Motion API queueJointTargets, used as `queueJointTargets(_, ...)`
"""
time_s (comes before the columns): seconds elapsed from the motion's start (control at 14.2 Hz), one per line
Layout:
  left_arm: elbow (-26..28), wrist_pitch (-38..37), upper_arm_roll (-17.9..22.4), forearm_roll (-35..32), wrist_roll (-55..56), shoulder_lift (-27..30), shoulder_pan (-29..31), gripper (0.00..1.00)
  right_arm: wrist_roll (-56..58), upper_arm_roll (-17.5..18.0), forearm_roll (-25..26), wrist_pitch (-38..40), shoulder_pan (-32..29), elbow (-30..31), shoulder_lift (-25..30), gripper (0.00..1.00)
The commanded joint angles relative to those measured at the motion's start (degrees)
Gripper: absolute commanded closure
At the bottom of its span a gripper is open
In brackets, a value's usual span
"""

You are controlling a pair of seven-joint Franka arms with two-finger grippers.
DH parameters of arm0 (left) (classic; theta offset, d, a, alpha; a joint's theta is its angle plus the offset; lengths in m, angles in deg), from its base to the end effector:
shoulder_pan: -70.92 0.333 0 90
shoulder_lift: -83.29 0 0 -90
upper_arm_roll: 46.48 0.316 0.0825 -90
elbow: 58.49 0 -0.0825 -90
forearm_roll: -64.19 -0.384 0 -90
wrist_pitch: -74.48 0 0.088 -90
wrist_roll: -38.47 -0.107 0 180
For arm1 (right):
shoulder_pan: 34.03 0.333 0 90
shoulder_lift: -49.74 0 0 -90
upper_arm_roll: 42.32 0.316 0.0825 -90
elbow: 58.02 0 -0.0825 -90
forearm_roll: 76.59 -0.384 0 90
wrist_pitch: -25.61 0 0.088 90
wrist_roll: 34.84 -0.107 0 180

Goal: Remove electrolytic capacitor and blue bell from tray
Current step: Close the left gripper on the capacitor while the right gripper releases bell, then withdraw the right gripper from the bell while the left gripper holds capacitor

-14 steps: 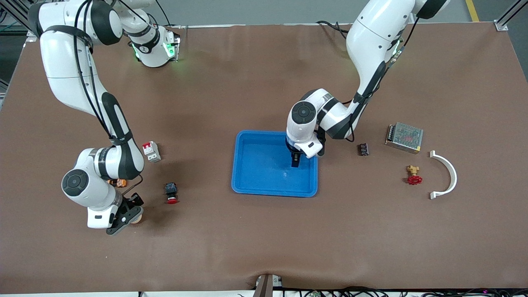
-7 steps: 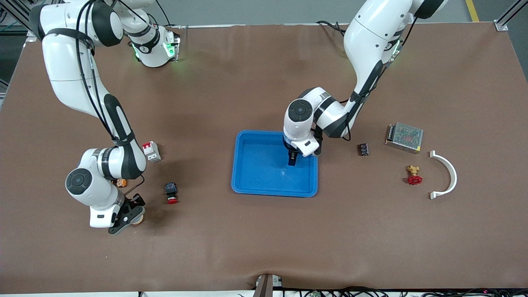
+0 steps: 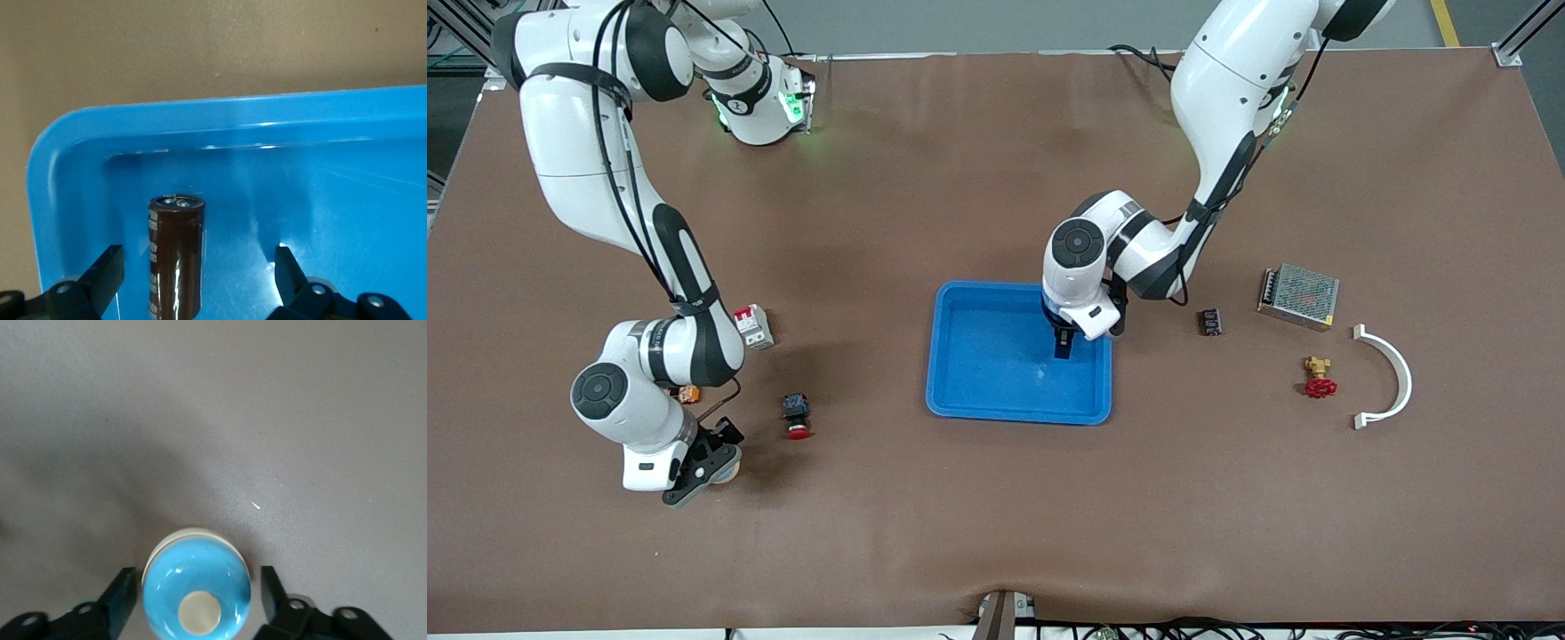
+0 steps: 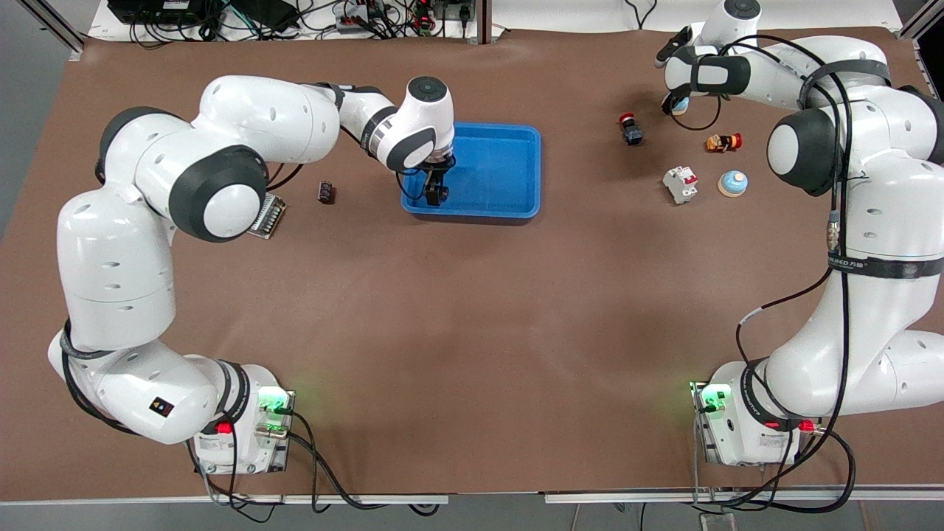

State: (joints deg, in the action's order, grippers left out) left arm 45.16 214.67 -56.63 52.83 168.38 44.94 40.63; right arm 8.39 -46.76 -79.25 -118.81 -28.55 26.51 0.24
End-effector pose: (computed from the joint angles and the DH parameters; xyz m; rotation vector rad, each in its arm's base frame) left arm 0.4980 -0.4151 0.1740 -2.3445 -2.0655 -0.0220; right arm 0.7330 0.0237 0.1799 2.8187 1.1420 0.2478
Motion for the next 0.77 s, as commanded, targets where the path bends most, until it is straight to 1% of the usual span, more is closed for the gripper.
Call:
queueJointTargets(0.0, -0.56, -0.97, -0.04, -0.33, -0.80, -0.23, 0.06, 0.01, 0.02, 0.92, -2.35, 1.16, -0.74, -0.85, 0.54, 0.00)
queueJointTargets(0.07, -0.56, -0.97, -0.04, -0.33, -0.80, -0.23, 0.06, 0.01, -0.42, 0.92, -3.66, 3.86, -0.56, -2.42, 0.72, 0.00)
queueJointTargets(0.14, -0.56, -1.06, -0.04, -0.33, -0.80, -0.23, 0.06, 0.07, -0.69, 0.84, -4.37, 7.72, -0.47, -4.87, 0.89, 0.00)
queueJointTargets(0.21, -0.56, -1.06, -0.04, -0.33, -0.97, -0.23, 0.06, 0.14, -0.78, 0.84, -4.12, 12.72, -0.21, -7.86, 1.33, 0.00)
queueJointTargets(0.28, -0.56, -1.06, -0.04, -0.33, -1.06, -0.23, -0.02, 0.23, -1.47, 0.75, -4.03, 17.64, -0.29, -10.93, 1.60, 0.00)
queueJointTargets(0.42, -0.56, -1.06, 0.05, -0.33, -0.89, -0.23, 0.06, 0.37, -6.37, 0.31, -3.50, 26.79, 0.05, -16.21, 1.77, 0.00)
queueJointTargets(0.49, -0.56, -1.06, 0.05, -0.24, -0.80, -0.15, 0.06, 0.46, -8.84, 0.31, -3.41, 30.83, 0.23, -18.50, 2.30, 0.00)
queueJointTargets(0.56, -0.64, -1.67, 0.05, -0.24, -0.80, -0.15, 0.06, 0.61, -11.12, 0.22, -3.24, 33.75, 0.75, -20.35, 2.74, 0.00)
queueJointTargets(0.63, -0.90, -2.28, 0.05, -0.24, -0.80, -0.06, 0.15, 0.71, -13.58, 0.13, -2.97, 35.51, 0.93, -21.50, 3.09, 0.00)
queueJointTargets(0.7, -0.91, -2.38, 0.05, -0.24, -0.89, 0.12, 0.24, 0.87, -16.48, 0.22, -2.97, 37.45, 0.93, -22.12, 3.79, 0.00)
